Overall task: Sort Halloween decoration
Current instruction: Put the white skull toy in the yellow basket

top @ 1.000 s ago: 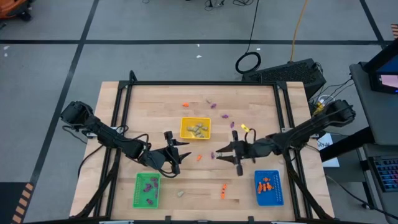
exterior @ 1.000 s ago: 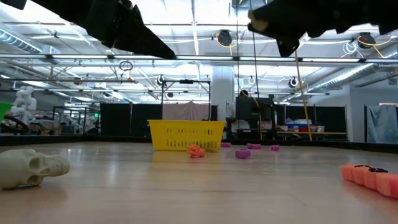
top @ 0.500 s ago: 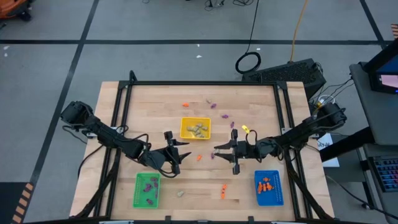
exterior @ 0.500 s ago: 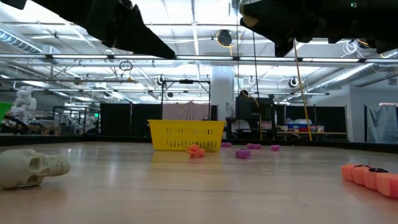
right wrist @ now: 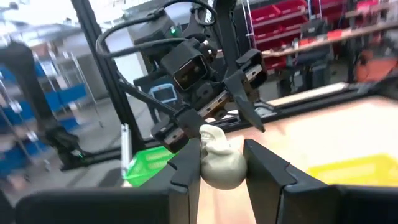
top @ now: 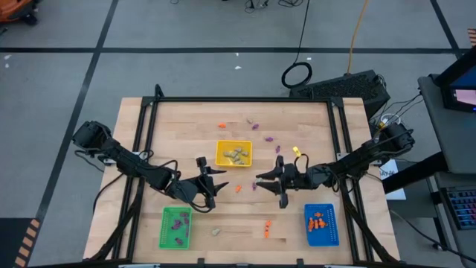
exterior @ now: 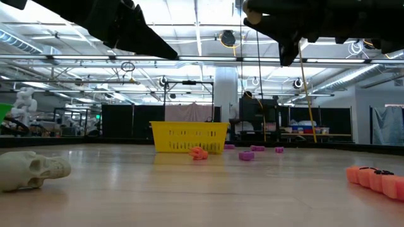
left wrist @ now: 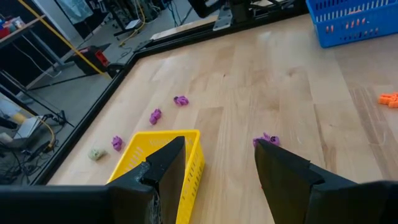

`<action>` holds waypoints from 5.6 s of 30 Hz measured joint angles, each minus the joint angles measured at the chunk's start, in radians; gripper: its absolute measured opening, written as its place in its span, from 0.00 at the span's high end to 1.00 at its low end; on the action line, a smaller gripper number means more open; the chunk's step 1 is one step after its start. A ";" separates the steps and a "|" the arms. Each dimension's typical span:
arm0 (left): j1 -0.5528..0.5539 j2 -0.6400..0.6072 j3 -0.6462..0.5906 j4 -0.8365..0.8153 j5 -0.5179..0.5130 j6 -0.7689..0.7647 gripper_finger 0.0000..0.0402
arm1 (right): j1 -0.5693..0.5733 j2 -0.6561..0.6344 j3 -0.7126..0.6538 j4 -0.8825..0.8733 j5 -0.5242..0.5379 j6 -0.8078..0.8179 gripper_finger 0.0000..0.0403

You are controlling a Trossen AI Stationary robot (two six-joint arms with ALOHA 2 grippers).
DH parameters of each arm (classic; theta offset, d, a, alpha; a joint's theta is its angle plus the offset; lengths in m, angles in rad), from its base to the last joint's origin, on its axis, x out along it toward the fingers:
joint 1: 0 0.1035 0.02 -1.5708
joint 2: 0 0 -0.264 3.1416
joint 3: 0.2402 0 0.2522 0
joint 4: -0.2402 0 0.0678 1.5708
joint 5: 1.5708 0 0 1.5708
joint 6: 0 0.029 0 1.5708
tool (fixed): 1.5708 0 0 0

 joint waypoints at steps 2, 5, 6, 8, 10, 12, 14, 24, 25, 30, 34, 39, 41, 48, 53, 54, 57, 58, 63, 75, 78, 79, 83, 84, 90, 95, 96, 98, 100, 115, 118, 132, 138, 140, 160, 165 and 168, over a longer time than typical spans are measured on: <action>0.000 0.000 0.000 0.000 0.000 0.000 0.52 | 0.000 0.000 0.000 0.001 -0.003 0.057 0.80; 0.000 0.000 0.000 0.000 0.000 0.000 0.52 | 0.000 0.000 0.000 0.004 -0.003 0.137 0.80; 0.000 0.000 0.000 0.000 0.000 0.000 0.52 | 0.000 0.000 0.000 0.003 -0.003 0.169 0.80; 0.000 0.000 0.000 0.000 0.000 -0.001 0.52 | 0.000 0.000 0.000 0.004 -0.003 0.235 0.80; 0.000 0.000 0.000 0.000 0.000 -0.001 0.52 | 0.000 0.000 0.000 0.004 -0.003 0.289 0.80; 0.000 0.000 0.000 0.000 0.000 -0.001 0.52 | 0.000 0.000 0.000 0.004 -0.004 0.322 0.80; 0.000 0.000 0.000 0.001 0.000 -0.001 0.52 | 0.000 0.000 0.000 0.005 -0.004 0.344 0.80; 0.000 0.000 0.000 0.018 0.000 -0.001 0.52 | 0.000 0.000 0.000 0.017 -0.004 0.379 0.80; 0.000 0.000 0.000 0.018 0.000 -0.001 0.52 | 0.000 0.000 0.000 0.018 -0.004 0.376 0.80; 0.000 0.000 0.000 0.018 0.000 -0.001 0.52 | 0.000 0.000 0.000 0.018 -0.004 0.344 0.80; 0.000 0.000 0.000 0.017 0.000 -0.001 0.52 | 0.000 0.000 0.000 0.011 -0.004 0.316 0.80; 0.000 0.000 0.000 0.017 0.000 -0.001 0.52 | 0.000 0.000 0.000 0.003 -0.004 0.290 0.80; 0.000 0.000 0.000 0.017 0.000 -0.001 0.52 | 0.000 0.000 0.000 0.003 -0.004 0.249 0.80; 0.000 0.000 0.000 0.016 0.000 -0.002 0.52 | 0.000 0.000 0.000 0.003 -0.004 0.071 0.80; 0.000 0.000 0.000 0.016 0.000 -0.002 0.52 | 0.000 0.000 0.000 0.003 -0.004 -0.053 0.80; 0.000 0.000 0.000 0.016 0.000 -0.001 0.52 | 0.000 0.000 0.000 0.003 -0.004 -0.078 0.80; 0.000 0.000 0.000 0.016 0.000 -0.002 0.52 | 0.000 0.000 0.001 0.002 -0.004 -0.150 0.80; 0.000 0.000 0.000 0.016 0.000 -0.002 0.52 | 0.000 0.000 0.001 0.003 -0.004 -0.178 0.80; 0.000 0.000 0.000 0.016 0.000 -0.002 0.52 | 0.000 0.000 0.001 0.002 -0.004 -0.331 0.80; 0.000 0.000 0.000 0.016 0.000 -0.002 0.52 | 0.000 0.000 0.001 -0.053 -0.002 -0.599 0.80; 0.000 0.000 0.000 0.016 0.000 -0.001 0.52 | -0.003 0.000 0.001 -0.066 0.009 -0.601 0.80; 0.000 0.000 0.000 0.016 0.000 -0.001 0.52 | -0.005 0.000 0.001 -0.066 0.028 -0.597 0.80; 0.000 0.000 0.000 0.017 0.000 -0.001 0.52 | -0.027 0.000 0.004 -0.074 0.087 -0.520 0.80; 0.000 0.000 0.000 0.017 0.000 -0.001 0.52 | -0.035 0.000 0.007 -0.076 0.084 -0.518 0.80; 0.000 0.000 0.000 0.019 0.000 -0.001 0.52 | -0.115 0.000 0.080 -0.247 0.082 -0.461 0.80; 0.000 0.000 0.000 0.024 0.000 -0.001 0.52 | -0.194 0.000 0.169 -0.477 0.080 -0.408 0.80; 0.000 0.000 0.000 0.024 0.000 0.000 0.52 | -0.208 0.001 0.179 -0.498 0.080 -0.399 0.80; 0.000 0.000 0.000 0.024 0.000 0.000 0.52 | -0.236 0.000 0.195 -0.520 0.078 -0.339 0.80; 0.000 0.000 0.000 0.024 0.000 0.003 0.52 | -0.266 0.000 0.205 -0.546 0.078 -0.249 0.80; 0.000 0.000 -0.001 0.063 0.000 0.029 0.52 | -0.422 0.081 0.229 -0.555 -0.180 -0.043 0.80; 0.000 0.000 -0.001 0.071 0.000 0.032 0.52 | -0.426 0.136 0.252 -0.558 -0.211 -0.043 0.80; 0.001 0.000 -0.001 0.065 0.001 0.032 0.52 | -0.426 0.333 0.422 -0.733 -0.182 -0.049 0.79; 0.001 0.000 -0.001 0.063 0.004 0.032 0.52 | -0.426 0.334 0.468 -0.861 -0.128 -0.044 0.68; 0.001 0.000 -0.001 0.063 0.004 0.032 0.52 | -0.426 0.334 0.472 -0.863 -0.130 -0.044 0.64; -0.019 0.000 -0.001 0.060 0.006 0.025 0.52 | -0.179 -0.022 0.472 -1.126 -0.077 -0.089 0.54; -0.020 0.000 -0.001 0.062 0.008 -0.008 0.52 | -0.036 -0.040 0.472 -1.185 0.033 -0.049 0.54; -0.026 0.000 -0.001 0.068 0.008 -0.062 0.52 | 0.038 -0.023 0.472 -1.214 0.081 -0.008 0.54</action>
